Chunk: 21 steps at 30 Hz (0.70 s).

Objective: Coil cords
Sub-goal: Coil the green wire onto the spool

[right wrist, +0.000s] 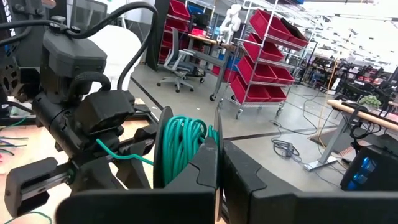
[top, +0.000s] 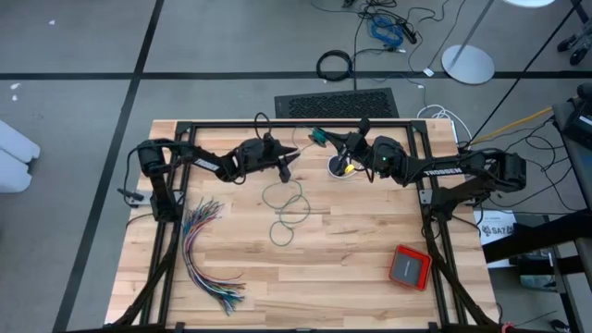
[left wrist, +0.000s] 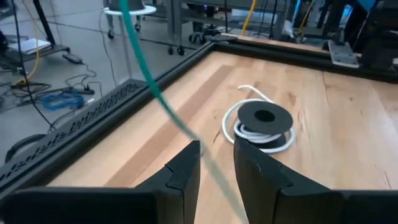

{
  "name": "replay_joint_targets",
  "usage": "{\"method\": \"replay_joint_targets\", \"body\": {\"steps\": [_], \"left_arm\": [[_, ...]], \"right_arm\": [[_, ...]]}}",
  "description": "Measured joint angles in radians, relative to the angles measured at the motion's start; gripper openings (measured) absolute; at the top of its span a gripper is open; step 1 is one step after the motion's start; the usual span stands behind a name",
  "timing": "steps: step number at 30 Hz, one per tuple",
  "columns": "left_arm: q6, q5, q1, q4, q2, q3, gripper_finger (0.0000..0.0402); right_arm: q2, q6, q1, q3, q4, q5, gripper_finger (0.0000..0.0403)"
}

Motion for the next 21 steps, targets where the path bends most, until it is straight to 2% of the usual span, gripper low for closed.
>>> {"method": "replay_joint_targets", "body": {"steps": [13,17,21], "left_arm": [[-0.029,-0.112,0.006,-0.026,0.0,0.0,0.0105],[-0.052,-0.111,0.025,-0.008,0.0,0.0,0.0105],[-0.083,-0.042,0.045,0.04,0.0,0.001,0.0105]], "right_arm": [[0.0,-0.001,0.0,0.0,-0.008,0.0,0.0],[0.0,-0.007,0.0,0.0,-0.008,0.0,0.0],[0.0,-0.009,0.0,0.0,-0.008,0.0,0.0]]}}
